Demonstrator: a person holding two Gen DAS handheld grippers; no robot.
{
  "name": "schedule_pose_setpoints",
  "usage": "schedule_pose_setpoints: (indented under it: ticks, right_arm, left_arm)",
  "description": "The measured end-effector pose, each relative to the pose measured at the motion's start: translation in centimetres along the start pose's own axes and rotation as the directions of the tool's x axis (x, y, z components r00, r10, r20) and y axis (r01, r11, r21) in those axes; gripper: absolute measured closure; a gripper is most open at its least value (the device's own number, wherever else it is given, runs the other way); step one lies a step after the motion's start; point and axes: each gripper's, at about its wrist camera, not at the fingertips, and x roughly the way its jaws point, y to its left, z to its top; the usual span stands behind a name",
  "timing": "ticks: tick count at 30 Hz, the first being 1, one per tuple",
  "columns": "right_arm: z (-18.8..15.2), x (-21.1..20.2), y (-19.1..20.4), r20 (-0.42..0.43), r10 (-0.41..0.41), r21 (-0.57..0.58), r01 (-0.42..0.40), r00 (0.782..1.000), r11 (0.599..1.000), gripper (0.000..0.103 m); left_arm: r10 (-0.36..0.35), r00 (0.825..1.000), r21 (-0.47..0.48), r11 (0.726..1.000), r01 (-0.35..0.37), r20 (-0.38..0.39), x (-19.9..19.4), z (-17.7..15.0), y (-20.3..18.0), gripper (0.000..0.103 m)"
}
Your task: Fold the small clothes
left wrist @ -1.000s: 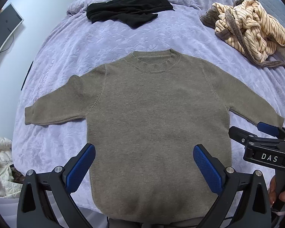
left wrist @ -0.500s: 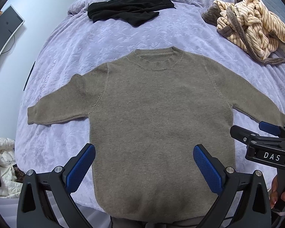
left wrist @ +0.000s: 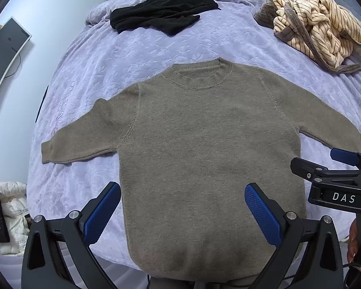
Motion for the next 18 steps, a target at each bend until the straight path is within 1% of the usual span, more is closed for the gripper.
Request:
schedule_pose_setpoints:
  ticks: [7,18]
  right_arm:
    - [0.13,0.05,0.16,-0.002,-0.008,-0.005,0.008,1.0,1.0,0.0]
    - [-0.18,-0.12,0.1,-0.004,-0.013,0.001,0.013,1.0,1.0,0.0]
  left_arm:
    - [-0.018,1.0,-0.011,1.0,0.018,0.007,-0.06,0.21,0.49,0.0]
    - [-0.047,0.999,-0.026,0.999,0.047,-0.003,0.21,0.25,0.71,0.0]
